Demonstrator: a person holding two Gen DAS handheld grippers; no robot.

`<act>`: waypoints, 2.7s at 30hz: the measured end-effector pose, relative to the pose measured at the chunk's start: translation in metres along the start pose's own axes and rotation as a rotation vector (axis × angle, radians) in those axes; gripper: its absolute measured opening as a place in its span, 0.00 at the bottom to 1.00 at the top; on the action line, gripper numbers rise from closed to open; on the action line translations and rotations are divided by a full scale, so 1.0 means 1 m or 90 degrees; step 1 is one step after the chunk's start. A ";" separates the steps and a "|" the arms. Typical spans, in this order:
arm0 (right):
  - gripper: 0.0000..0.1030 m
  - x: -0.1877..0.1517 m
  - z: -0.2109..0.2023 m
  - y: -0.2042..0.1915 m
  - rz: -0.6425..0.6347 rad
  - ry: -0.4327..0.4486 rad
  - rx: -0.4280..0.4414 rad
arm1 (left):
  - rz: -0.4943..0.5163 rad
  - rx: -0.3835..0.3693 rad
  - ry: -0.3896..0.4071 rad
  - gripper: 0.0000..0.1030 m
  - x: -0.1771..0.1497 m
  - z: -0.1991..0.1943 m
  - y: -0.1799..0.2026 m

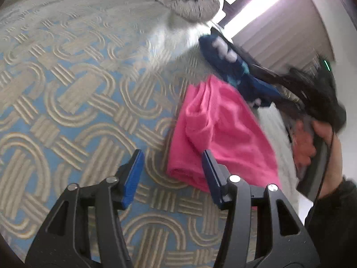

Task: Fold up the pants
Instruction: 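Lower the waistband onto the pants and open the right gripper, then grasp the folded pants bundle with the left gripper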

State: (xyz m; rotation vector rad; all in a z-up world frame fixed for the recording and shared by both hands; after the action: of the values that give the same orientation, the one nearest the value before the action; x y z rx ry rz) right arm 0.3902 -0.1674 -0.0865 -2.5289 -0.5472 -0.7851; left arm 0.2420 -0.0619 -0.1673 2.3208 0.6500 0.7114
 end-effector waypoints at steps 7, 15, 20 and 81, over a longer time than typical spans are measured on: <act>0.32 -0.037 -0.117 0.071 0.078 0.074 -0.031 | 0.077 -0.082 0.004 0.54 0.030 0.007 0.082; 0.14 -0.119 -0.120 0.143 0.219 0.061 -0.066 | 0.131 0.026 -0.014 0.46 0.025 0.101 0.084; 0.11 -0.157 -0.090 0.151 0.233 0.063 -0.092 | 0.181 0.004 -0.005 0.43 0.019 0.096 0.077; 0.67 -0.196 -0.124 0.141 0.414 0.076 0.085 | 0.082 -0.034 -0.321 0.88 0.014 0.094 0.044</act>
State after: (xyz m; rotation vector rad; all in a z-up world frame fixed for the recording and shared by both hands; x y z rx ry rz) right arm 0.2555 -0.3935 -0.1523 -2.2974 0.2548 -0.6127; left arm 0.3232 -0.1226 -0.1954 2.3729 0.2507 0.1728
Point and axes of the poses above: each gripper's, at about its wrist camera, not at the fingertips, and z roughly the way its jaws point, y to its right, x to its top, the point moved 8 cm from there along z, roughly the way its jaws point, and after that the axes turned 11 degrees about -z, right-handed, at the moved point
